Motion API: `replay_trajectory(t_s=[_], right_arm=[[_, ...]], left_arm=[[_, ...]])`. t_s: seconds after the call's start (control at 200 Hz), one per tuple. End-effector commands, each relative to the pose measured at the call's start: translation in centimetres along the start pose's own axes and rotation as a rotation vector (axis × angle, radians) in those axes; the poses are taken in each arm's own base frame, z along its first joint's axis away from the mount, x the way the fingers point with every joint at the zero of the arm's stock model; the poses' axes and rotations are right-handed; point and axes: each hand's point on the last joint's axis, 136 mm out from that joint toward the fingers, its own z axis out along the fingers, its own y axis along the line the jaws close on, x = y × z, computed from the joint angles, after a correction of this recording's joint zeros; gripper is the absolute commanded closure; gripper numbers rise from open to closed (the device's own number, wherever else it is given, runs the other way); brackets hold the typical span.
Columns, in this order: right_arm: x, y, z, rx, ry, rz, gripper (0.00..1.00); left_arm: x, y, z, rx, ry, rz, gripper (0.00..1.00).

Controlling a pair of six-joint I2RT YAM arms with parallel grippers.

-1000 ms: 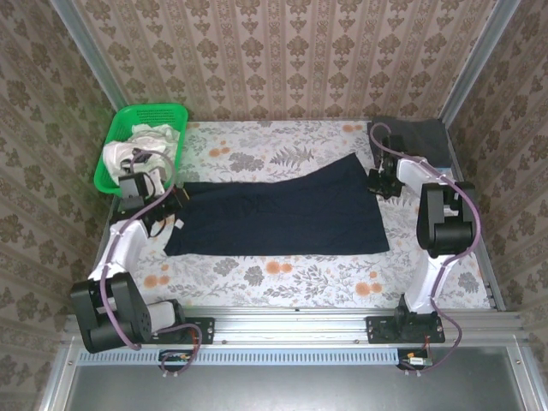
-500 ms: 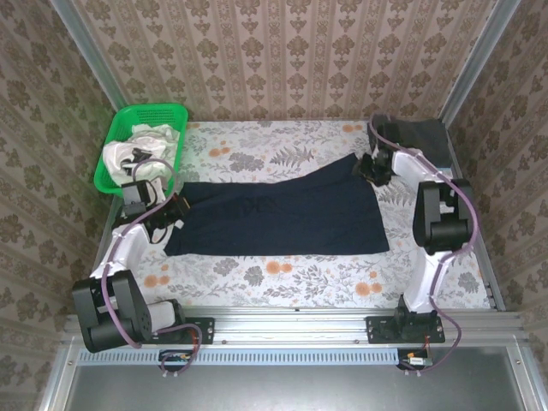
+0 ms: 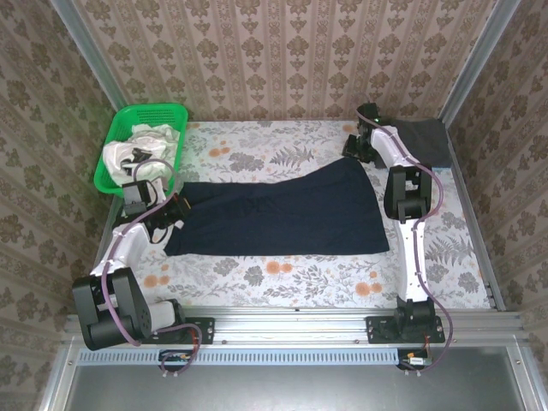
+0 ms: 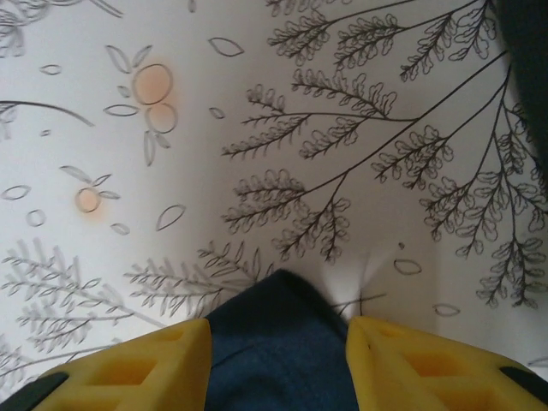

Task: Fold and stack the t-shirts

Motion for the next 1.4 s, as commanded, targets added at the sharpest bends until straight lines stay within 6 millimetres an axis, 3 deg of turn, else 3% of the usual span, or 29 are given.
replay_trajectory(t_s=[0.0, 0.185, 0.34, 0.595, 0.76, 0.945, 1.03, 1.12, 1.255, 1.335, 1.395], right_arm=[[1.2, -0.8, 0.5, 0.043, 0.071, 0.003, 0.52], [1.2, -0.5, 1.1, 0.026, 0.074, 0.022, 0.67], [1.2, -0.6, 0.8, 0.036, 0.074, 0.012, 0.74], [0.8, -0.7, -0.1, 0.044, 0.062, -0.008, 0.95], [-1.0, 0.2, -4.4, 0.02, -0.006, -0.024, 1.0], [-2.9, 0.4, -10.6, 0.001, -0.106, -0.028, 1.0], [-2.9, -0.4, -12.1, 0.003, -0.118, -0.011, 1.0], [-2.4, -1.1, -13.4, -0.019, -0.13, 0.002, 1.0], [-0.8, -2.7, -14.9, -0.088, -0.145, 0.032, 1.0], [0.4, -3.4, -15.6, -0.158, -0.155, 0.062, 1.0], [2.2, -4.4, -15.0, -0.173, -0.137, 0.084, 1.0]], left_arm=[[-1.0, -0.5, -0.3, 0.023, -0.022, 0.001, 1.0], [-1.3, -0.8, -0.5, 0.03, -0.027, 0.001, 1.0], [-1.6, -0.9, -0.6, 0.03, -0.031, 0.005, 1.0], [-1.8, -1.0, -0.5, 0.028, -0.03, 0.002, 1.0], [-3.7, -2.1, -0.6, 0.052, -0.054, 0.002, 1.0], [-9.8, -6.7, -0.4, 0.119, -0.103, 0.088, 1.0], [-12.7, -8.4, -0.4, 0.157, -0.119, 0.114, 1.0], [-14.1, -9.0, -0.8, 0.167, -0.128, 0.123, 1.0], [-13.2, -7.4, -2.2, 0.135, -0.153, 0.102, 1.0], [-10.9, -5.7, -2.4, 0.097, -0.144, 0.074, 1.0], [-8.8, -4.8, -2.3, 0.083, -0.128, 0.05, 1.0]])
